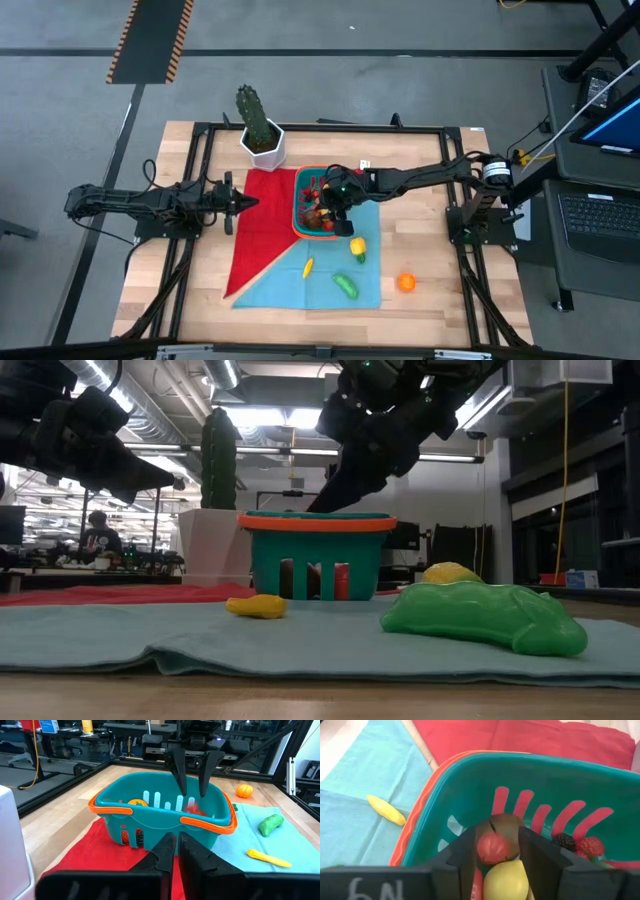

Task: Pick and placing Produce into tupperware
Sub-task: Put the cherry into the basket, then put the tangerine into the basket

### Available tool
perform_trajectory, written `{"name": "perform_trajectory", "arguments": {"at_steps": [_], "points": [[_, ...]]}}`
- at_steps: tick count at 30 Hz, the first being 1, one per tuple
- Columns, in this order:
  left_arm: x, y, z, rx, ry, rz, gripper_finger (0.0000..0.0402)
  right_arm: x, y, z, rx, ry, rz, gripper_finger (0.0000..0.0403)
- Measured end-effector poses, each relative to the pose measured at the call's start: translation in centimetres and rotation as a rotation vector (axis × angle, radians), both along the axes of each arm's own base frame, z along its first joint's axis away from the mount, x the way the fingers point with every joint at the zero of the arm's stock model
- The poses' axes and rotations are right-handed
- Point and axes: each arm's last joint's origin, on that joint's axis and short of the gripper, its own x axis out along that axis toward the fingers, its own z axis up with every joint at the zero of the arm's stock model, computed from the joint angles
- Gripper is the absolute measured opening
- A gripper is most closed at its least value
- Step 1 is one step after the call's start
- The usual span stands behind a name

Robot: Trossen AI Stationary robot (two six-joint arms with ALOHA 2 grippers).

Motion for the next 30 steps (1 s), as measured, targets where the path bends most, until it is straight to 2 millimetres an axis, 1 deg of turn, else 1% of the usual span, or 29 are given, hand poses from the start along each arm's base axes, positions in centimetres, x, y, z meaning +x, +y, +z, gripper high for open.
{"name": "perform_trajectory", "arguments": {"at_steps": [5,8,12,14,17,20,22,26,30], "points": [[0.0,0.0,0.0,0.0,0.0,0.0,0.0032,0.0,0.0,0.0,-0.001,-0.001,0.001,0.0149],[0.0,0.0,0.0,-0.001,0.0,0.0,0.0039,0.0,0.0,0.4,0.002,-0.014,-0.002,0.015],[0.0,0.0,0.0,-0.001,0.0,0.0,0.0049,-0.6,-0.1,2.0,0.0,-0.051,-0.008,0.0151],[0.0,0.0,0.0,-0.002,0.0,0.0,0.0053,-1.2,-0.3,3.2,0.014,-0.063,-0.046,0.0151],[0.0,0.0,0.0,-0.004,0.002,-0.014,0.0059,-2.5,-0.7,5.2,0.023,-0.094,-0.074,0.0149],[0.0,-0.1,0.0,-0.006,0.004,-0.022,0.0065,-4.3,-0.5,6.0,0.022,-0.121,-0.078,0.0148],[0.0,-0.1,0.0,-0.006,0.004,-0.022,0.0068,-5.7,0.0,5.8,0.025,-0.137,-0.07,0.0148],[0.0,-0.1,-0.1,-0.006,0.005,-0.022,0.0075,-8.5,1.0,5.8,0.02,-0.209,-0.109,0.0148],[0.0,-0.1,0.0,-0.006,0.004,-0.022,0.008,-11.4,2.1,5.2,0.046,-0.236,-0.104,0.0148]]}}
